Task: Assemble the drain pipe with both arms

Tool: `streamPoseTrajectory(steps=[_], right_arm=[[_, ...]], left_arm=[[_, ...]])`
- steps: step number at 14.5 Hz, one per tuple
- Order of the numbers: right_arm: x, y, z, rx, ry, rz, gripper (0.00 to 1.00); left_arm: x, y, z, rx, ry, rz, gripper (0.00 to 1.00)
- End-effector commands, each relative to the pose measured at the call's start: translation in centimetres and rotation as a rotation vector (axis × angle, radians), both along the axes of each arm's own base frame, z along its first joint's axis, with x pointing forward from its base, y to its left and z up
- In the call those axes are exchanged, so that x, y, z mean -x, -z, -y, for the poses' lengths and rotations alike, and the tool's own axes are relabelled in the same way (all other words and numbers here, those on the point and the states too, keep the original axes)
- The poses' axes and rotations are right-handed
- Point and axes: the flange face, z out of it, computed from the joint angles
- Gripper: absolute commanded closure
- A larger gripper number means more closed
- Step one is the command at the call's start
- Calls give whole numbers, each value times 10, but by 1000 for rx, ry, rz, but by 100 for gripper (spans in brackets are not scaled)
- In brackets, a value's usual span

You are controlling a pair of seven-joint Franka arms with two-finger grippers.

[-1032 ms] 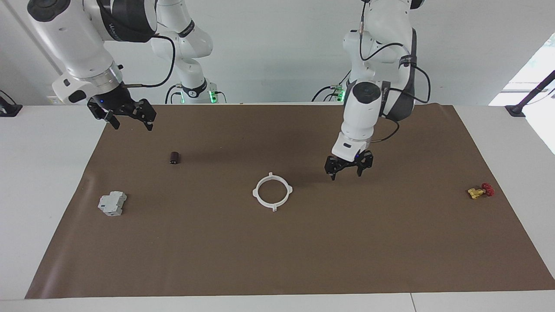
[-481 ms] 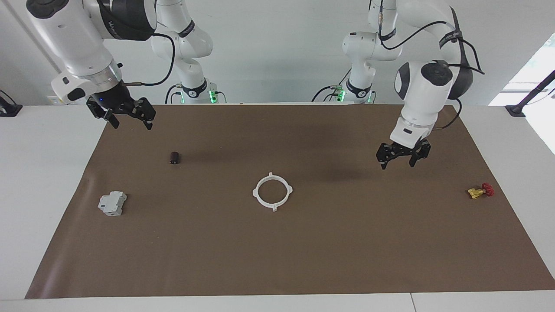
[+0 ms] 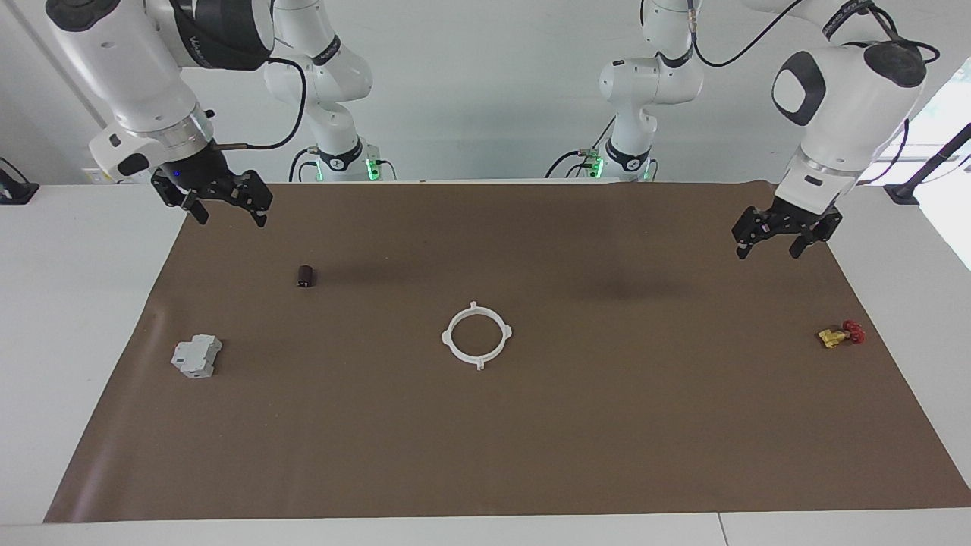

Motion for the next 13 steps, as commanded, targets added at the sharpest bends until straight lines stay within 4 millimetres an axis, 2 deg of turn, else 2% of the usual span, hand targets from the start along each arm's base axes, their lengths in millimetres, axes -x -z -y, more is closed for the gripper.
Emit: streamPoseTrajectory(steps=[1,2,6,10,13], right_arm=[[3,-3,0,-7,-22,10,0],[3,-3,0,-7,-23,10,0],[3,-3,0,-7,-22,10,0],[3,-3,0,-7,-23,10,0],[3,-3,1,-7,-22,10,0]], left_arm=[[-3,-30,-13,16,-5,-20,0],[-2,-37,-19,15,-4,-28,0],[2,-63,-20,13,9,-48,0],[8,-50,-20,17,6,-89,0],[11,-49,-18,20,-4,-98,0]])
